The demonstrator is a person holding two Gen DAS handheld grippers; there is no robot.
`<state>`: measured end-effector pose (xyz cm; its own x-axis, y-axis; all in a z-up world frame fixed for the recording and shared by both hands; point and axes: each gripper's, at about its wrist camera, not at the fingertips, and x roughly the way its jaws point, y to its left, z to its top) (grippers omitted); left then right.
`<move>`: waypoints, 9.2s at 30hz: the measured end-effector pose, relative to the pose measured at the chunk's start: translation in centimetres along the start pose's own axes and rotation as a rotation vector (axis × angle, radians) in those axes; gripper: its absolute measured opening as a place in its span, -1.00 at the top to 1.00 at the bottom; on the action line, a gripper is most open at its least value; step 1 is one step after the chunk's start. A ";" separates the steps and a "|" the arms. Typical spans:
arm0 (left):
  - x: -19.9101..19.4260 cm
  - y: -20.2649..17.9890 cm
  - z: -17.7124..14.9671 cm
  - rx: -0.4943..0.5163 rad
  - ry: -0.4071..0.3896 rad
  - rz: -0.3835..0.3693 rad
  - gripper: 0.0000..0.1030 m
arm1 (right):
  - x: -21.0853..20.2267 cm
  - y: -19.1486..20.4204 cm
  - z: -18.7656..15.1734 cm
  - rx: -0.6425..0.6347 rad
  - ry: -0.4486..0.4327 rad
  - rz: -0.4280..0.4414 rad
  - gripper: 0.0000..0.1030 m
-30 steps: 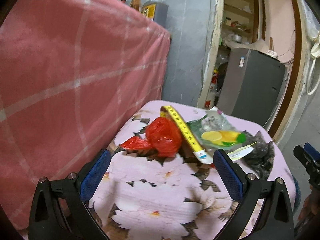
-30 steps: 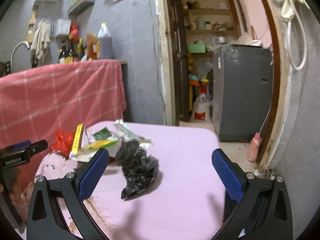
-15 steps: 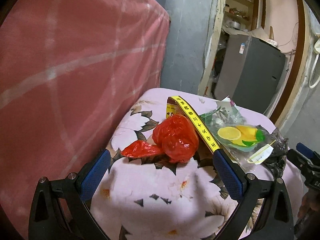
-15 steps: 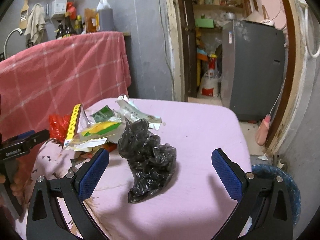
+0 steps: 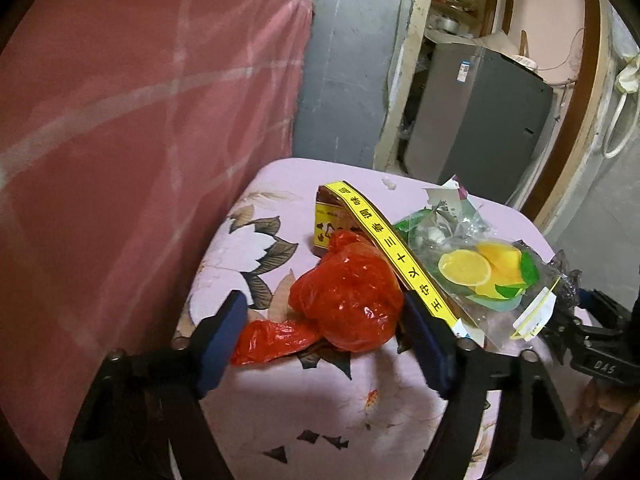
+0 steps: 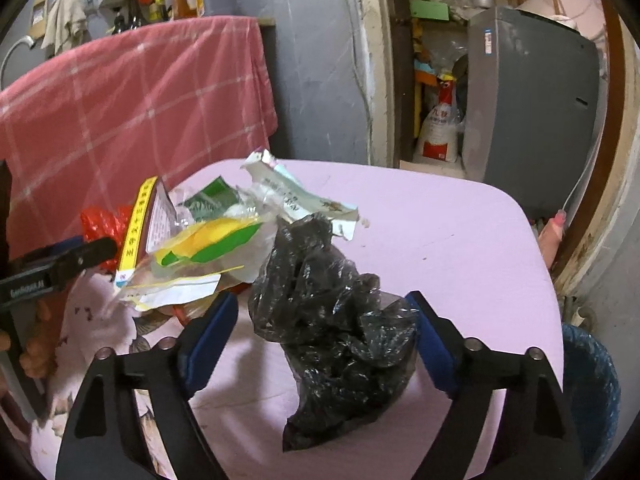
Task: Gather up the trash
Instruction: 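Grasp the red plastic bag with the left tool while the right tool grasps the black bag, then lift both bags and carry them over the trash bin, then open the right tool to drop the black bag while the left tool drops the red bag, then move both open tools back to the table toward the yellow box, then grasp the yellow-labelled box with the left tool while the right tool grasps a clear wrapper, then carry the yellow box and clear wrapper over the trash bin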
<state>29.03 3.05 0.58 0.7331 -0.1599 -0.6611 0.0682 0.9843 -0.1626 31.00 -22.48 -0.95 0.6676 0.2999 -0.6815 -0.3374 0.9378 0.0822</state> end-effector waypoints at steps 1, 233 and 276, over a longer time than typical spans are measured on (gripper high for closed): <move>0.0 0.1 0.1 -0.004 0.002 -0.010 -0.26 | 0.0 0.0 -0.1 -0.001 0.003 0.003 -0.50; -2.4 -4.4 1.2 -0.080 -0.102 -0.095 0.85 | -4.5 2.4 1.0 -0.017 -0.220 0.100 0.97; -2.3 -25.5 -1.5 0.198 -0.136 -0.354 0.95 | -15.2 -13.0 -4.9 0.218 -0.374 -0.207 0.98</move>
<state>24.58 -21.77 5.19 0.7229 -0.4920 -0.4852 0.4503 0.8680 -0.2093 21.99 -40.12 4.81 0.9126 0.1081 -0.3944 -0.0521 0.9873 0.1500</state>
